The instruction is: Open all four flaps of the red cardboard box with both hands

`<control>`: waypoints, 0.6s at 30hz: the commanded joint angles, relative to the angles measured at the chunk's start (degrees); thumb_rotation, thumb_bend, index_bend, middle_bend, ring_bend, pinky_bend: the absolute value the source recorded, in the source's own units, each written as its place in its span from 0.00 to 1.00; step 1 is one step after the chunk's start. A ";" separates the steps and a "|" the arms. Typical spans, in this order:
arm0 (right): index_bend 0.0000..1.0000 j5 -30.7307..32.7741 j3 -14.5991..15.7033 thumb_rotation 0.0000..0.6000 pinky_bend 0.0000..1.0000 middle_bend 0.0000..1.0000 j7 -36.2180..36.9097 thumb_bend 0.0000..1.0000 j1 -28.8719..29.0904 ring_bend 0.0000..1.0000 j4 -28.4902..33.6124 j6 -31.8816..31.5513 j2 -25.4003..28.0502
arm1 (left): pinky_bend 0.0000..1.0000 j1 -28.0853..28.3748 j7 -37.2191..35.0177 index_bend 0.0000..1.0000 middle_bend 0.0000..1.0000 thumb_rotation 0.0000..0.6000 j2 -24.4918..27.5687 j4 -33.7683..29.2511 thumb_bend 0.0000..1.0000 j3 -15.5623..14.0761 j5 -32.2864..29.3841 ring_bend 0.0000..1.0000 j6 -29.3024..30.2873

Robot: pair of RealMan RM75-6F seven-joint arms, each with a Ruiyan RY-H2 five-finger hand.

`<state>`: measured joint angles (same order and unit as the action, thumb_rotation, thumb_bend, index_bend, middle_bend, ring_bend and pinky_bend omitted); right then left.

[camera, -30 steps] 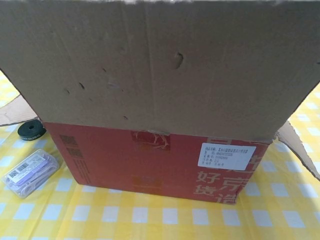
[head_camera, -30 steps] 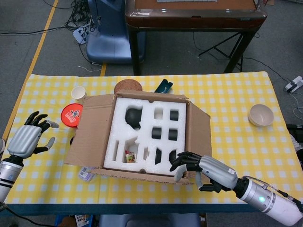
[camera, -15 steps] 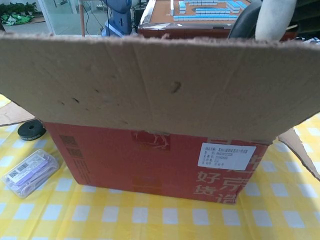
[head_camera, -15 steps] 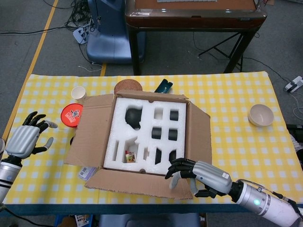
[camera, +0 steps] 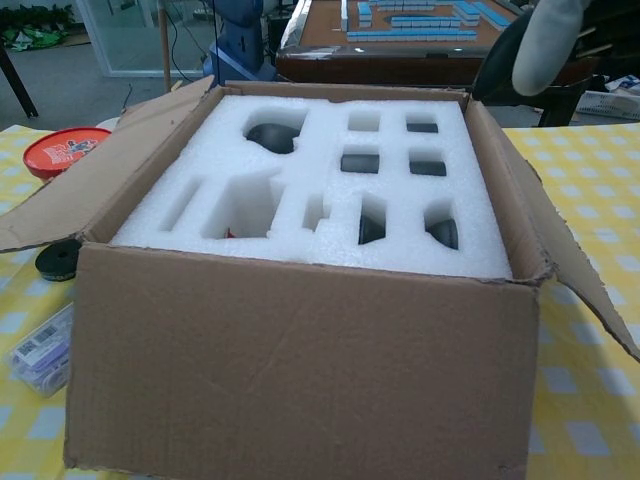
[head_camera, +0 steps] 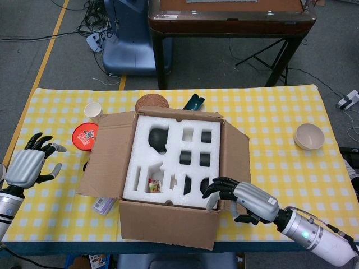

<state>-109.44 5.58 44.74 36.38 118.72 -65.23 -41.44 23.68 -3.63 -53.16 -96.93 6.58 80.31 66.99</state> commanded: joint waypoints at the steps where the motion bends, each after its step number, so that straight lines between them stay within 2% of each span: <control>1: 0.38 7.61 -1.76 1.00 0.08 0.25 -10.98 0.97 -4.03 0.15 -0.84 -1.38 -0.87 | 0.00 -0.22 -0.25 0.42 0.35 0.96 -0.16 0.40 0.45 -0.02 -0.28 0.13 0.13; 9: 0.36 18.09 -4.06 1.00 0.08 0.25 -34.78 0.96 -13.32 0.15 -6.53 -10.46 -7.18 | 0.00 -1.85 -0.55 0.42 0.35 1.00 -1.67 2.36 0.45 -0.20 -2.15 0.14 1.51; 18: 0.36 21.57 -4.67 1.00 0.08 0.25 -40.89 0.95 -22.34 0.15 -16.37 -21.13 -15.70 | 0.00 -4.96 -0.08 0.41 0.35 1.00 -4.35 5.08 0.45 -0.83 -3.61 0.14 4.99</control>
<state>-89.01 1.37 5.10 16.40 104.93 -83.87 -54.79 19.40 -3.98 -56.97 -92.15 5.93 76.74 71.12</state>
